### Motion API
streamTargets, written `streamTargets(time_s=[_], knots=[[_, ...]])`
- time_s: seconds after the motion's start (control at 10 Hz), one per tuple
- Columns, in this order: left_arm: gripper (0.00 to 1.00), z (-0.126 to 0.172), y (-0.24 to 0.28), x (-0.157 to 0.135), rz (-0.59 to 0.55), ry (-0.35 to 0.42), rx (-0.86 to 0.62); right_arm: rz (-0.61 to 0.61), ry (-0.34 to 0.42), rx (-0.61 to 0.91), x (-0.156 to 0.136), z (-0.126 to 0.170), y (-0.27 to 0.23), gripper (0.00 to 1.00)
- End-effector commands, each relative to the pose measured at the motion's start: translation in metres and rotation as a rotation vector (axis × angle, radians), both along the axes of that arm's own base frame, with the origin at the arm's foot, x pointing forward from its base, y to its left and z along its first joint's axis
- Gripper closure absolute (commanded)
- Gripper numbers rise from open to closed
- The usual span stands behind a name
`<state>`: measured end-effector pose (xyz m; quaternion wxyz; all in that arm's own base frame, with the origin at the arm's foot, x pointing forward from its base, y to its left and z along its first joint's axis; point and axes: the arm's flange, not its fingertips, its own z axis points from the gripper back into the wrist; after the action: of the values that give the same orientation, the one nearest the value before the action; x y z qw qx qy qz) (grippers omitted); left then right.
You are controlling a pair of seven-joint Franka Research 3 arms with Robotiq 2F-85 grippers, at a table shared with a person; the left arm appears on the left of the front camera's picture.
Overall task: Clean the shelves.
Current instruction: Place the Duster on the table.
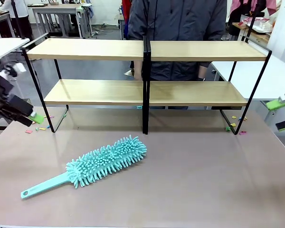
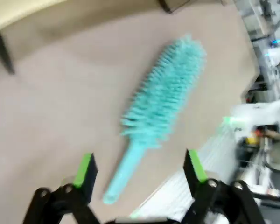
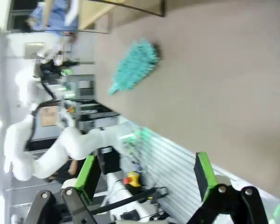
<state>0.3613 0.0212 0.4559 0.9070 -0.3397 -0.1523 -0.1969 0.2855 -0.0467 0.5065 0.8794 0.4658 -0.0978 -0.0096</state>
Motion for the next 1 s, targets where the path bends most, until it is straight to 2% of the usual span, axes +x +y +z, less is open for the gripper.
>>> streamTargets(time_s=[0.0, 0.1, 0.2, 0.3, 0.4, 0.9], knots=[[0.0, -0.002, 0.008, -0.022, -0.058, 0.093, -0.428, -0.047, 0.136, 0.278, 0.004, 0.022, -0.025, 0.0], [0.0, -0.004, 0.022, -0.016, -0.071, 0.123, -0.651, -0.046, 0.189, 0.362, 0.007, 0.024, -0.034, 0.0], [0.0, -0.002, 0.034, -0.012, -0.041, 0.147, -0.815, -0.051, 0.186, 0.391, 0.007, 0.021, -0.04, 0.0], [0.0, 0.001, 0.044, -0.004, 0.067, 0.159, -0.991, -0.122, 0.177, 0.365, 0.01, 0.014, -0.044, 0.0], [0.0, 0.007, 0.018, -0.03, -0.063, 0.067, -0.505, -0.01, 0.137, 0.329, -0.001, 0.019, -0.034, 0.0], [0.0, 0.007, 0.018, -0.03, -0.063, 0.067, -0.505, -0.01, 0.137, 0.329, -0.001, 0.019, -0.034, 0.0]])
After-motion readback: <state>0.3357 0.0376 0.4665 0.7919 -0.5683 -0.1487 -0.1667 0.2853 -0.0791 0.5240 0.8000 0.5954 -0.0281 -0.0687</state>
